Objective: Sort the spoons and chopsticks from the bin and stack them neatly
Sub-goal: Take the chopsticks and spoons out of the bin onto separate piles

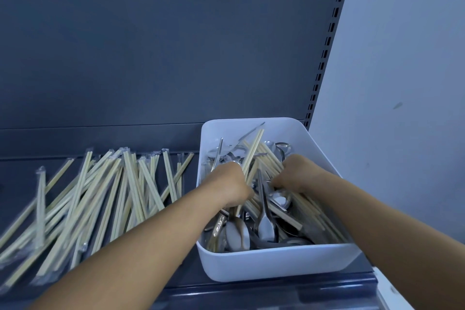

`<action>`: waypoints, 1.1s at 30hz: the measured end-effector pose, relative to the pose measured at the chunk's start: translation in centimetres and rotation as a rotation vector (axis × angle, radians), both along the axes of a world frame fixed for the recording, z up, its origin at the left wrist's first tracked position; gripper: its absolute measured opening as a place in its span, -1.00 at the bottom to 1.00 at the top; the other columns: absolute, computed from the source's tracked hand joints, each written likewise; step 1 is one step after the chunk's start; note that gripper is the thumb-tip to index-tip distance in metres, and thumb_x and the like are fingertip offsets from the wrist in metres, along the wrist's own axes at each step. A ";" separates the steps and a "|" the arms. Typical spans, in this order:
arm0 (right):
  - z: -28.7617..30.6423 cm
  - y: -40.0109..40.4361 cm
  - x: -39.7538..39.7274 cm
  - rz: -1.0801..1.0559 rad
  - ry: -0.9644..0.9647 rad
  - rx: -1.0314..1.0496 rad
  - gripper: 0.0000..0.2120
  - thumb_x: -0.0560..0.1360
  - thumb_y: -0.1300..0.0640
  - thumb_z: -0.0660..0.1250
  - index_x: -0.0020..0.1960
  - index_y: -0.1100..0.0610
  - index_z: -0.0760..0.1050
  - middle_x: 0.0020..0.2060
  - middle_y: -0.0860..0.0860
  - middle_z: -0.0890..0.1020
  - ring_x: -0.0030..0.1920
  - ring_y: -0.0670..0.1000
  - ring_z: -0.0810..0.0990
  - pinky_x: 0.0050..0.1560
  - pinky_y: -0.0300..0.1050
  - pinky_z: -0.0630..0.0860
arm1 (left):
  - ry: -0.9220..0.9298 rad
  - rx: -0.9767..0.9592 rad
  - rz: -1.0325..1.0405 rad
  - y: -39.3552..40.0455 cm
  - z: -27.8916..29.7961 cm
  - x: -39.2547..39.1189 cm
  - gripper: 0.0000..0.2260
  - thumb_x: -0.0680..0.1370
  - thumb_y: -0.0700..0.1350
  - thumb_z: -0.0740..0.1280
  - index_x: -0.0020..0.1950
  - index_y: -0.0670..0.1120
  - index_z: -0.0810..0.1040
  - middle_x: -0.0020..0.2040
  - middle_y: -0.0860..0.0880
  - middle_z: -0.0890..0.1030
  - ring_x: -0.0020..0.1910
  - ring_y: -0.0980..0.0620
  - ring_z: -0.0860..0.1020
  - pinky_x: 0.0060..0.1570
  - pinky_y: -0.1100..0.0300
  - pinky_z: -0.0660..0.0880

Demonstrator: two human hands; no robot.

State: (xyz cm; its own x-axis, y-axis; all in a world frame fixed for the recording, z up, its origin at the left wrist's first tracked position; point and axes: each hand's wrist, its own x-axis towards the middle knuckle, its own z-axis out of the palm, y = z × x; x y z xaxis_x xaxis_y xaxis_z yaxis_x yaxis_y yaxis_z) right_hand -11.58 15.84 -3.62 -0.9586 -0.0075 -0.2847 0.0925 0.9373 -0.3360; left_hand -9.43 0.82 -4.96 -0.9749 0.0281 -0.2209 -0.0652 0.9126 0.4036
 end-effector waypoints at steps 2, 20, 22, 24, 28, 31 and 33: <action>0.3 0.3 0.0 -0.027 -0.007 -0.030 -0.89 0.43 0.25 0.29 -0.26 0.18 0.41 -0.35 0.09 0.44 -0.35 0.05 0.37 -0.36 -0.19 0.30 | 0.012 0.019 0.010 0.0 0.2 0.1 -0.76 0.47 -0.03 0.34 -0.31 -0.06 0.35 -0.35 0.00 0.41 -0.43 0.04 0.40 -0.50 0.23 0.24; 5.3 3.2 1.3 -0.258 0.162 -0.891 -0.87 0.55 0.16 0.27 -0.10 0.22 0.49 -0.40 0.06 0.62 -0.58 -0.05 0.52 -0.52 -0.21 0.49 | 0.224 0.332 -0.018 1.9 5.3 -1.6 -0.73 0.57 -0.04 0.17 -0.22 -0.11 0.54 -0.29 0.01 0.65 -0.55 0.09 0.34 -0.44 0.24 0.29; 6.4 3.0 1.6 -0.236 0.206 -0.905 -0.86 0.55 0.10 0.29 -0.05 0.19 0.50 -0.37 0.04 0.65 -0.57 -0.08 0.54 -0.53 -0.22 0.50 | 0.272 0.396 0.034 1.6 6.2 -1.6 -0.75 0.56 -0.01 0.20 -0.12 -0.16 0.52 -0.17 -0.05 0.68 -0.52 0.05 0.37 -0.42 0.24 0.33; 7.6 2.4 1.9 -0.195 0.238 -0.924 -0.86 0.55 0.06 0.29 -0.04 0.14 0.50 -0.39 0.01 0.66 -0.56 -0.08 0.54 -0.52 -0.22 0.48 | 0.330 0.464 0.073 0.9 7.5 -1.3 -0.74 0.53 0.01 0.24 -0.10 -0.19 0.49 -0.18 -0.05 0.69 -0.56 0.07 0.38 -0.46 0.30 0.34; 10.1 -0.6 2.5 -0.063 0.218 -0.944 -0.88 0.55 0.03 0.29 -0.05 0.08 0.49 -0.39 -0.03 0.68 -0.54 -0.09 0.56 -0.51 -0.22 0.48 | 0.434 0.471 0.090 -2.7 10.7 0.1 -0.79 0.49 -0.01 0.30 -0.22 -0.12 0.42 -0.36 -0.01 0.67 -0.73 0.19 0.27 -0.64 0.38 0.16; 11.2 -4.6 2.8 0.041 0.139 -0.951 -0.87 0.55 0.08 0.28 -0.08 0.14 0.52 -0.36 0.02 0.65 -0.52 -0.10 0.53 -0.50 -0.24 0.46 | 0.494 0.331 0.183 -7.1 12.2 1.5 -0.67 0.45 0.07 0.35 -0.37 -0.06 0.31 -0.54 0.05 0.43 -0.64 0.09 0.22 -0.53 0.30 0.18; 11.3 -7.7 2.8 0.089 0.083 -0.933 -0.86 0.54 0.15 0.26 -0.15 0.19 0.49 -0.35 0.06 0.55 -0.53 -0.08 0.48 -0.51 -0.26 0.43 | 0.480 0.256 0.255 -10.3 12.3 2.5 -0.63 0.44 0.08 0.37 -0.37 -0.07 0.27 -0.52 0.03 0.27 -0.60 0.06 0.20 -0.51 0.28 0.17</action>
